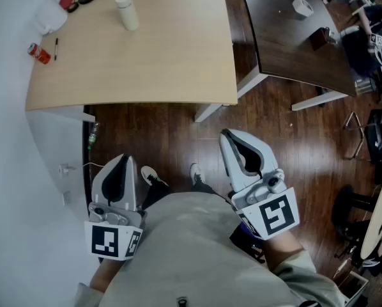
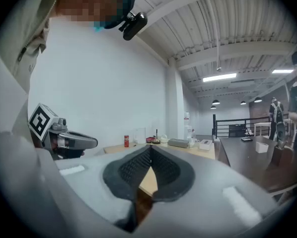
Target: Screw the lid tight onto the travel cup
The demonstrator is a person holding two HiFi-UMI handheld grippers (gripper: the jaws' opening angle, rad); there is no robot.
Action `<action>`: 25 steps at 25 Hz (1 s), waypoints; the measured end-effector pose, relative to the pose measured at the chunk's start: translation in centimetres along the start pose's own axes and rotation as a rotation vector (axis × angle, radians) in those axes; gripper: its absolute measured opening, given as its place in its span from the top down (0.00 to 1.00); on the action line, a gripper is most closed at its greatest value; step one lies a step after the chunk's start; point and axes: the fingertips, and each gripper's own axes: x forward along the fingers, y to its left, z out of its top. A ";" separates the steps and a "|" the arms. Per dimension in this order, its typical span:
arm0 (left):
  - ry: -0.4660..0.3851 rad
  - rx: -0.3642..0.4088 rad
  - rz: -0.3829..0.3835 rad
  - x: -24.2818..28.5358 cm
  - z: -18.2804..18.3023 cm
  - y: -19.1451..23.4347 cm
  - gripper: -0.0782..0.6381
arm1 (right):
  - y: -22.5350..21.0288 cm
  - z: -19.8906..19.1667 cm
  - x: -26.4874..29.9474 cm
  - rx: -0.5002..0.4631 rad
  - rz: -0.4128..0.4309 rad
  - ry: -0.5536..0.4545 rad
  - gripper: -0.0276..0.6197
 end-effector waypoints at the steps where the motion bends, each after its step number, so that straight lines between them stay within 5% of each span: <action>1: -0.002 -0.009 -0.010 -0.4 0.1 0.5 0.89 | 0.8 0.4 0.1 0.011 -0.015 0.006 0.96; 7: -0.023 -0.041 -0.049 -3.2 1.4 4.1 0.89 | 6.2 2.7 2.0 0.007 -0.037 0.022 0.96; 15: -0.029 -0.071 0.018 -6.2 0.7 10.2 0.89 | 10.6 3.5 6.6 -0.014 0.018 0.019 0.96; 25: 0.012 -0.055 0.135 -4.1 1.4 15.8 0.89 | 9.2 2.6 14.9 0.051 0.077 0.009 0.96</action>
